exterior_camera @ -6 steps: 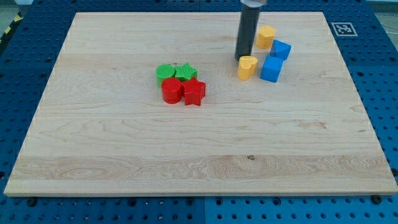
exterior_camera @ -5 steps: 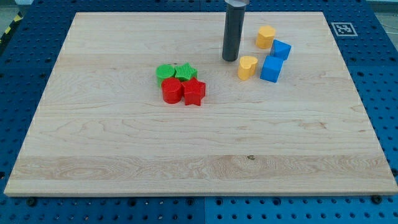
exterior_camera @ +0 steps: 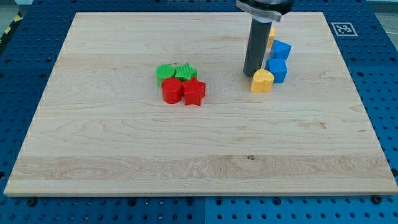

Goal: Move the yellow heart below the blue cube

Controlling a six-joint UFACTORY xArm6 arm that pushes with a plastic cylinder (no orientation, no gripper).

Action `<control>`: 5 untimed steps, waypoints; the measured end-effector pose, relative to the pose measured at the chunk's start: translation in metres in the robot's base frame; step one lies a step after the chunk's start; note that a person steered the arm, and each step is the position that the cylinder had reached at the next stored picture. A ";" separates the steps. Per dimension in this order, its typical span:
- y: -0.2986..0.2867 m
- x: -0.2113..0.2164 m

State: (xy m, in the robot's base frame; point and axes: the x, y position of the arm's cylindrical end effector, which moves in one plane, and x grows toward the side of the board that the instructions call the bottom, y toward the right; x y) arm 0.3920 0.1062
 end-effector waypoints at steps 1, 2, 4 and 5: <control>0.010 0.003; 0.015 0.010; 0.030 0.029; 0.029 0.033</control>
